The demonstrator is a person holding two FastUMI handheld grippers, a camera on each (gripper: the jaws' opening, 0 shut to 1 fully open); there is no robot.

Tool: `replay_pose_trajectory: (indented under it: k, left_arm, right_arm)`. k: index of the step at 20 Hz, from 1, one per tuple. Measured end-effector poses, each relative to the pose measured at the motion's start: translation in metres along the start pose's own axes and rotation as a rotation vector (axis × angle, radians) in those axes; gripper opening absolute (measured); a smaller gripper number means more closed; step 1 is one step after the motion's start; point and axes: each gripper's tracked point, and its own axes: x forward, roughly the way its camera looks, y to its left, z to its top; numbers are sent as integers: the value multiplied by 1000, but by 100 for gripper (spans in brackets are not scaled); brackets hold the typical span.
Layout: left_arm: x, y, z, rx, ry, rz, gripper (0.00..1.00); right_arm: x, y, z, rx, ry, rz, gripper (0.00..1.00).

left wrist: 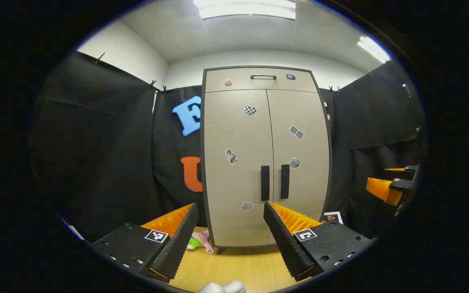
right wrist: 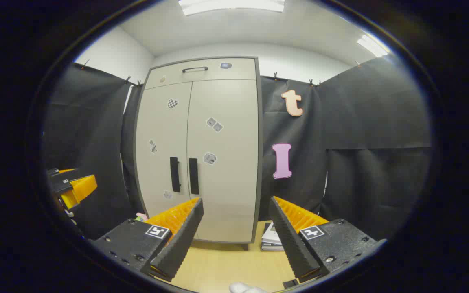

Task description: Open the right door of the double-door shoe cabinet with the right hand, and open the left door with the left hand.

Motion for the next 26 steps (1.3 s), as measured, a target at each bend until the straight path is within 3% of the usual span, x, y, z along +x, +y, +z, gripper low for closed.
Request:
replay_pose_trajectory:
  k: [19,26]
  left_arm:
    - [-10,13,1,6,-8,7,96]
    - [-27,33,-11,18,20,51,96]
  right_arm:
    - [0,2,-4,-25,-5,0,100]
    - [62,45,-10,-38,-15,25,100]
